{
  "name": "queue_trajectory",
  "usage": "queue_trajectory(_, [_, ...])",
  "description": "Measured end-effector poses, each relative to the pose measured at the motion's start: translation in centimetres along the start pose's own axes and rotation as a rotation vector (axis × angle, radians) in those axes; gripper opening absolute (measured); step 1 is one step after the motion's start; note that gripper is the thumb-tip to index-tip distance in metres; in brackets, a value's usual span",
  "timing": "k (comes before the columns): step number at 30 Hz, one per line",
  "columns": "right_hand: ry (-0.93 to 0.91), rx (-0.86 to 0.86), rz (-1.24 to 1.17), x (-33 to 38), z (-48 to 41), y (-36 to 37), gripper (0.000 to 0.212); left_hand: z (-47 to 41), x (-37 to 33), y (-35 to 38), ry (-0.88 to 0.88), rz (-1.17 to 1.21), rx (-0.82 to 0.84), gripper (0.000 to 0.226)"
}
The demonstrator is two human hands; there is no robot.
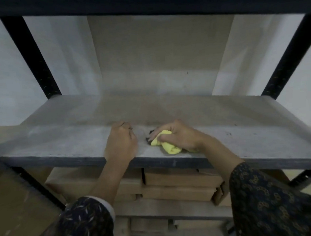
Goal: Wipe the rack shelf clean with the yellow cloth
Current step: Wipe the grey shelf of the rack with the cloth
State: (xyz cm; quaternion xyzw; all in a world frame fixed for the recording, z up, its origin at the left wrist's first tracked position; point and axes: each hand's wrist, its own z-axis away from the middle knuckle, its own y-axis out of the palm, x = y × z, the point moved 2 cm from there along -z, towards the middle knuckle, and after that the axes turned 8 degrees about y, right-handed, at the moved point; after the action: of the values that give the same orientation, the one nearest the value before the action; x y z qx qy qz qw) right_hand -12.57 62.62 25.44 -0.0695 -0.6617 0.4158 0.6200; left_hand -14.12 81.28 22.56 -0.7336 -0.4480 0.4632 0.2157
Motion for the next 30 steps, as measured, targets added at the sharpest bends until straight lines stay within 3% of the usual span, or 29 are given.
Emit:
queue_trajectory(5, [0.015, 0.029, -0.081, 1.5, 5.3, 1.3, 0.022, 0.2, -0.3, -0.2, 0.023, 0.007, 0.015, 0.023])
queue_trajectory(7, [0.035, -0.037, -0.172, 1.8, 6.2, 0.7, 0.021, 0.2, -0.4, -0.2, 0.013, -0.004, 0.03, 0.024])
queue_trajectory(9, [0.045, -0.305, -0.196, 1.3, 5.8, -1.2, 0.022, 0.3, -0.5, -0.3, 0.016, -0.005, 0.03, 0.025])
queue_trajectory(11, [0.08, -0.599, -0.064, 0.0, 4.3, -3.6, 0.021, 0.4, -0.6, -0.5, 0.026, 0.006, 0.016, 0.025])
queue_trajectory(12, [0.134, -0.643, 0.022, -0.8, 3.2, -4.1, 0.021, 0.4, -0.7, -0.5, 0.029, 0.008, 0.01, 0.025])
queue_trajectory(15, [0.275, -0.499, 0.223, -2.4, 0.6, -2.8, 0.03, 0.4, -0.5, -0.3, 0.028, 0.01, -0.001, 0.027])
queue_trajectory(18, [0.199, -0.424, 0.302, -1.4, 0.8, -0.6, 0.029, 0.3, -0.6, -0.2, 0.023, 0.009, -0.025, 0.026])
queue_trajectory(24, [0.018, -0.328, 0.138, 1.1, 4.9, 2.4, 0.014, 0.3, -0.3, 0.0, 0.045, -0.001, -0.036, 0.025])
queue_trajectory(30, [0.051, -0.217, 0.071, 3.2, 7.0, 0.7, 0.012, -0.4, 0.1, -0.8, 0.038, 0.067, 0.052, 0.026])
